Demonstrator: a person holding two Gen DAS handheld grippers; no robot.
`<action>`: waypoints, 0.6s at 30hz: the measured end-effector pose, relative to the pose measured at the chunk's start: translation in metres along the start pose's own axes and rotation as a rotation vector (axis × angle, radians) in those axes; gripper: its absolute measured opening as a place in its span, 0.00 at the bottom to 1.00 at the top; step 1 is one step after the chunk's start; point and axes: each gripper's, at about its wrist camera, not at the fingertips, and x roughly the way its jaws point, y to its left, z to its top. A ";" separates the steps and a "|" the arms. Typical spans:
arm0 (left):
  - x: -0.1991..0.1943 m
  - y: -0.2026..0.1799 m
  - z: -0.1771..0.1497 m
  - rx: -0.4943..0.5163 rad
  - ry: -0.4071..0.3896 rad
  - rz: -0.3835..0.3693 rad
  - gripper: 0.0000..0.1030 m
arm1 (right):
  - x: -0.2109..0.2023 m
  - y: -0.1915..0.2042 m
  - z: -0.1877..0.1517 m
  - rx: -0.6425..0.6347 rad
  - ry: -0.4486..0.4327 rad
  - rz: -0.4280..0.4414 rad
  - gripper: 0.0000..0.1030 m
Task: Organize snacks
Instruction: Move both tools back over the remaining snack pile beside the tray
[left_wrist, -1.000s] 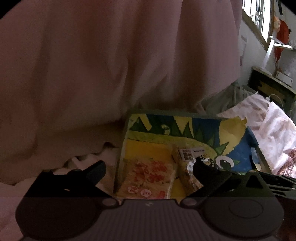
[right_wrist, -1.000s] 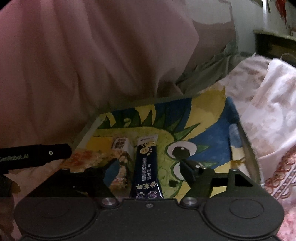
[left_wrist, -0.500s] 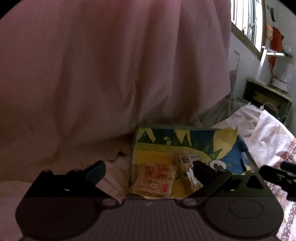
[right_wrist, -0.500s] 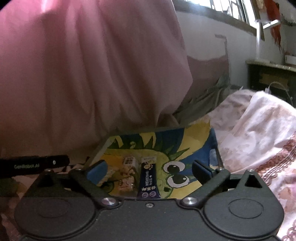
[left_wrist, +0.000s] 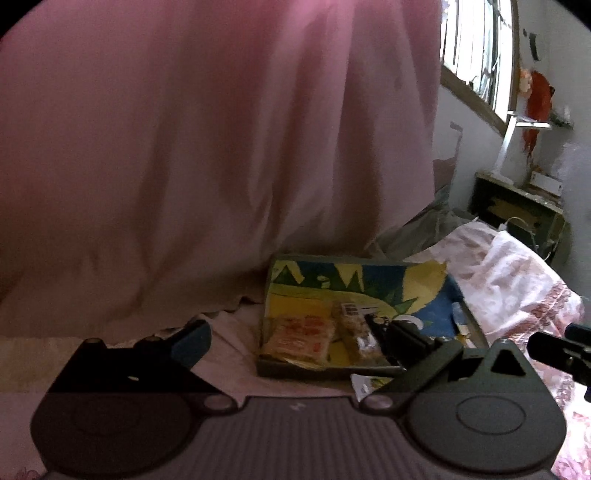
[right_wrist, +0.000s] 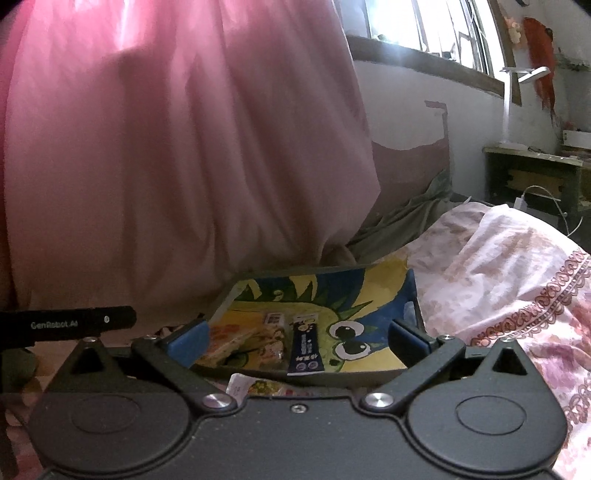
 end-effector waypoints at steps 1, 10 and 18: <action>-0.005 -0.001 -0.002 0.009 -0.004 -0.003 1.00 | -0.005 0.000 -0.001 0.001 -0.002 -0.001 0.99; -0.045 -0.005 -0.024 0.070 -0.012 0.037 1.00 | -0.043 -0.006 -0.015 0.052 0.021 -0.001 0.99; -0.074 -0.006 -0.046 0.144 0.026 0.042 1.00 | -0.071 -0.001 -0.029 0.056 0.065 -0.018 0.99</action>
